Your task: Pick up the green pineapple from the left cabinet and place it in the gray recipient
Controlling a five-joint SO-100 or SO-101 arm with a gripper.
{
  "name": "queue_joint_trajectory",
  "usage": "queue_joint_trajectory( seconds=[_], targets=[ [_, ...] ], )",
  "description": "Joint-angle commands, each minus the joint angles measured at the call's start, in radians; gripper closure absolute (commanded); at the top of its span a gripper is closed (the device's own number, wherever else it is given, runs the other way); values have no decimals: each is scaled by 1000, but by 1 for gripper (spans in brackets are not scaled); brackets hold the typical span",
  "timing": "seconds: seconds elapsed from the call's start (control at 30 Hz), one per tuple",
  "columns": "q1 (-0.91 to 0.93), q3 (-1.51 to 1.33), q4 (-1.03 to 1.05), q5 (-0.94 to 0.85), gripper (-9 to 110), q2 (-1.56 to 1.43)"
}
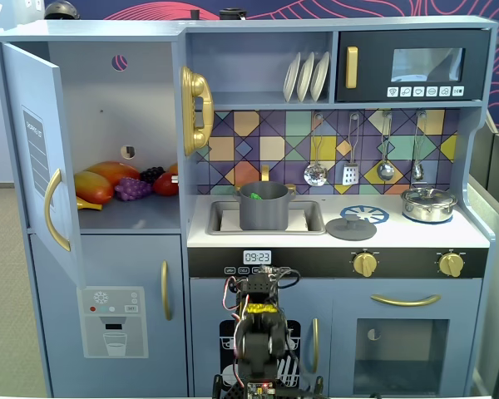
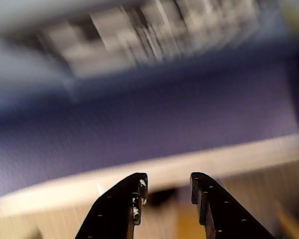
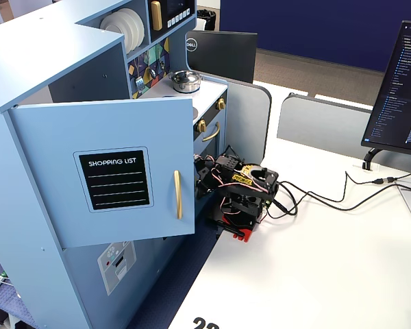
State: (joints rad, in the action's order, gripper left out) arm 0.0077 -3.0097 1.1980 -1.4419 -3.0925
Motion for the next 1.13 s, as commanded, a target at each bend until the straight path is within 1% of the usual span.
queue_joint_trajectory(
  seconds=[0.0, 0.07, 0.23, 1.1],
  targets=[
    [46, 8, 212, -187, 100, -64],
    [52, 8, 268, -212, 100, -84],
    [34, 8, 330, -118, 98, -86],
    [35, 8, 333, -91, 96, -86]
  ],
)
